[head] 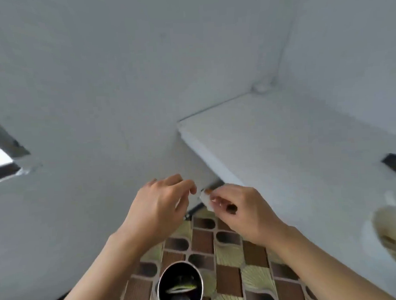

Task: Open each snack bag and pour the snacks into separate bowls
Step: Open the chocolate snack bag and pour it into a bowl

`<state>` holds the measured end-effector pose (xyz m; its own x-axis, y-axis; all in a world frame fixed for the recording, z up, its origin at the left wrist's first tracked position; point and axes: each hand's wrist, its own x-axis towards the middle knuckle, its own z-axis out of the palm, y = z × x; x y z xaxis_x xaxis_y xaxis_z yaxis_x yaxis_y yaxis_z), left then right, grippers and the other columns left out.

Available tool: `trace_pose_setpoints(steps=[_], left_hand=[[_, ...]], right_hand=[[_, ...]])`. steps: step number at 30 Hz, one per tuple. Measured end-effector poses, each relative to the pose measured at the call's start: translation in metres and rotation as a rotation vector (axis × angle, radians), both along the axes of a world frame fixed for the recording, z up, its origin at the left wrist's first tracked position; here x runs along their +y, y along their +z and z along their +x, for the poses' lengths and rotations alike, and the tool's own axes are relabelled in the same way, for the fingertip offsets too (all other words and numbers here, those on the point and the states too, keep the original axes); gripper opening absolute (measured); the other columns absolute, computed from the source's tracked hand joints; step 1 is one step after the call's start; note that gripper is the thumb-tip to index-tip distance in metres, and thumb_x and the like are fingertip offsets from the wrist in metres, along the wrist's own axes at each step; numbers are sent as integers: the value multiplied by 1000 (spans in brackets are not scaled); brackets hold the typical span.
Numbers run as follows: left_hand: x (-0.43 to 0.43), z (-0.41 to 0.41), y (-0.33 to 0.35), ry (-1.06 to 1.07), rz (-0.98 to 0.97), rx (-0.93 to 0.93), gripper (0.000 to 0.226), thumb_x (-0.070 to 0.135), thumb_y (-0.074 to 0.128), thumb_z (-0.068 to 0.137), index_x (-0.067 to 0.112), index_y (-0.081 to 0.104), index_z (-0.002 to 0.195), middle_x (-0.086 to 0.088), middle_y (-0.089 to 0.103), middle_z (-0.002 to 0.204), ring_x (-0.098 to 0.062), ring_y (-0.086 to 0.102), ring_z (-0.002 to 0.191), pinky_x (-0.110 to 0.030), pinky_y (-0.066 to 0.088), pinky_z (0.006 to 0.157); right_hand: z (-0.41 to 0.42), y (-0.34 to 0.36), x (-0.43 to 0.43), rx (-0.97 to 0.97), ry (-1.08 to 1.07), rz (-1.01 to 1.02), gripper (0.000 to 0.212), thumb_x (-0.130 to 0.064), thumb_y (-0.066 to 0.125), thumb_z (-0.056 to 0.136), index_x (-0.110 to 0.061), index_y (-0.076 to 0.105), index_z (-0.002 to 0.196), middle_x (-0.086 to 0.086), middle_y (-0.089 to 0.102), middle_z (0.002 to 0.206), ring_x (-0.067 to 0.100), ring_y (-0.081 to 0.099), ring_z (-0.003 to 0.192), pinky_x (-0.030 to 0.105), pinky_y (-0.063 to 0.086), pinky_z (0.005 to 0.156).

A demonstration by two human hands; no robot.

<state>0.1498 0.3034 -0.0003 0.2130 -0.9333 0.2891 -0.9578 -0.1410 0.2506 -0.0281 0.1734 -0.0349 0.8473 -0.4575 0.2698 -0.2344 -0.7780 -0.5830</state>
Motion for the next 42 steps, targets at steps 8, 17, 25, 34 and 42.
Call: trace_pose_setpoints(steps=[8, 17, 25, 34, 42], left_hand=[[-59, -94, 87, -259, -211, -25, 15, 18, 60, 93, 32, 65, 95, 12, 62, 76, -17, 59, 61, -29, 46, 57], [-155, -248, 102, -527, -344, 101, 14, 24, 55, 91, 34, 65, 92, 19, 55, 70, -3, 56, 60, -27, 46, 67], [-259, -345, 105, -623, -410, 188, 15, 17, 61, 91, 31, 66, 96, 18, 59, 73, -8, 60, 64, -30, 50, 61], [-376, -373, 102, -655, -343, 147, 18, 23, 66, 94, 24, 68, 111, 6, 67, 94, -15, 60, 82, -29, 48, 68], [-470, -375, 90, -665, -303, 57, 28, 29, 62, 96, 27, 64, 124, 2, 63, 127, -23, 52, 123, -45, 38, 99]], right_hand=[[-119, 96, -19, -249, -319, -125, 5, -20, 68, 93, -17, 69, 89, -9, 66, 79, 10, 63, 72, 32, 53, 68], [-302, 119, -59, -341, -653, -248, 7, -16, 69, 92, -16, 69, 85, -11, 65, 73, 9, 63, 68, 33, 53, 64], [-397, 137, -132, -296, -829, -319, 5, -18, 68, 92, -16, 72, 90, -9, 69, 79, 7, 64, 71, 30, 54, 67], [-413, 131, -238, -48, -1003, -434, 16, -28, 64, 94, -20, 67, 107, -5, 67, 100, 17, 58, 95, 42, 50, 86], [-408, 116, -307, 101, -1126, -434, 24, -26, 60, 96, -20, 64, 119, -3, 62, 123, 20, 50, 120, 42, 43, 97]])
